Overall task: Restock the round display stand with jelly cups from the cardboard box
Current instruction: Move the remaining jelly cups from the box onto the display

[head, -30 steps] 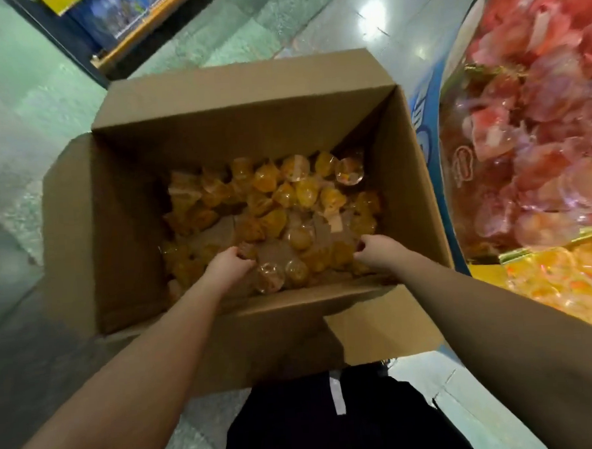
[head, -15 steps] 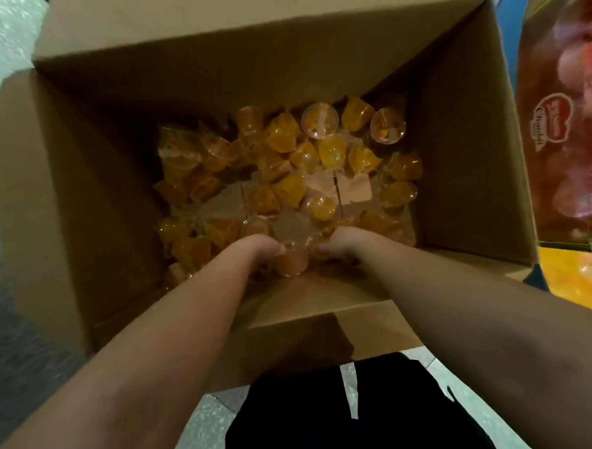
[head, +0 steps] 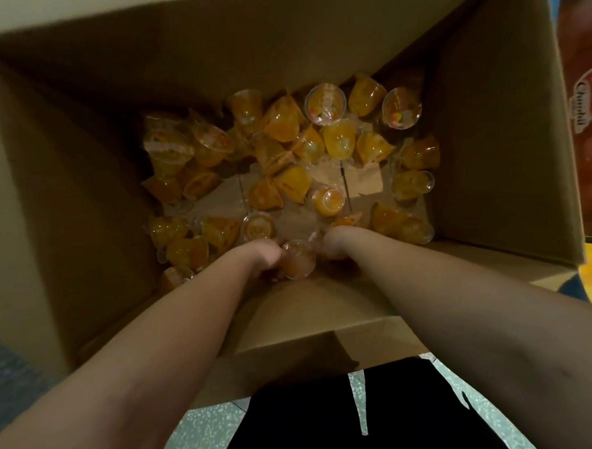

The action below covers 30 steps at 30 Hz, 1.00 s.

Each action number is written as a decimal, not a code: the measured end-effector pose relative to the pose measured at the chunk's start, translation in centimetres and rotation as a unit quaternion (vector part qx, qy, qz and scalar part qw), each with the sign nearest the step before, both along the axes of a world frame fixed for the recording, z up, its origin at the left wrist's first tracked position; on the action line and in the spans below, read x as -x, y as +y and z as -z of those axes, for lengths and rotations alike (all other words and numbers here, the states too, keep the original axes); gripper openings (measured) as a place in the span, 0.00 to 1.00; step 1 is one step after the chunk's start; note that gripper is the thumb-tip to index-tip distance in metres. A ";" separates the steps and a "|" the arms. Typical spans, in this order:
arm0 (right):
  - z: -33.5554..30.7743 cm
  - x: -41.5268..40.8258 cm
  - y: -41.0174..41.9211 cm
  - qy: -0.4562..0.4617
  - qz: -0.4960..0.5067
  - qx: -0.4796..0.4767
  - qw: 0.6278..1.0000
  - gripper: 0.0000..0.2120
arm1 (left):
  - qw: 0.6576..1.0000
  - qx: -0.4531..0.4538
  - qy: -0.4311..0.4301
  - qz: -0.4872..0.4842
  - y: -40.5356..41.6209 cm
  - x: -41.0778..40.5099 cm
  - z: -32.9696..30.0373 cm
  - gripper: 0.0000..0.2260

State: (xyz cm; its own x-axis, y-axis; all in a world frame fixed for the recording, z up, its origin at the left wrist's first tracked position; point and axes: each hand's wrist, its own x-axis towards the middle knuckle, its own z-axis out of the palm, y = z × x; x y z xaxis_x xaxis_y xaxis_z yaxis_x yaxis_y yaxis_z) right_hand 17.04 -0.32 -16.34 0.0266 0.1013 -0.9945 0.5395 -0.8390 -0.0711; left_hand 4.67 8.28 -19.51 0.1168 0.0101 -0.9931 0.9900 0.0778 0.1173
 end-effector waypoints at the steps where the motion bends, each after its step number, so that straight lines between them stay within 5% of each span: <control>1: -0.1 -0.1 -0.1 0.004 -0.007 0.006 1.000 0.18 | 1.000 -0.003 -0.004 0.006 0.0 0.0 -0.1 0.21; 6: 0.7 0.0 -0.1 0.017 -0.007 0.011 1.000 0.17 | 1.000 -0.031 0.001 0.001 -0.2 0.3 -0.6 0.21; 12: -0.3 -1.8 -0.9 -0.038 0.158 -0.014 0.987 0.14 | 0.995 -0.096 0.012 -0.015 0.7 1.7 -3.4 0.19; 16: -3.2 -4.2 -3.2 -0.016 0.261 -0.102 0.960 0.14 | 0.982 -0.086 -0.021 -0.165 0.9 2.2 -8.1 0.19; 20: -9.1 -7.2 -7.5 0.046 0.324 -0.199 0.924 0.30 | 0.950 -0.077 -0.082 -0.290 -1.1 1.3 -13.5 0.20; 27: -16.7 -10.5 -19.2 0.179 0.561 -0.330 0.738 0.38 | 0.916 -0.015 -0.186 -0.354 -9.0 -5.6 -23.2 0.19; 30: -20.2 -11.2 -24.0 0.147 0.583 -0.402 0.691 0.26 | 0.924 0.000 -0.217 -0.314 -13.2 -9.1 -26.9 0.17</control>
State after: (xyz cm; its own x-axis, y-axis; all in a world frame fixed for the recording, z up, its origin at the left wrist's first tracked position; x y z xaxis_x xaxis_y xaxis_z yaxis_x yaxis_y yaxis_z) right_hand 28.28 -24.28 3.87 0.3656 0.7040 -0.6089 -0.6059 -0.3166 -0.7298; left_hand 13.81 -4.97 7.43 0.4749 0.2118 -0.8542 0.6096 0.6209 0.4929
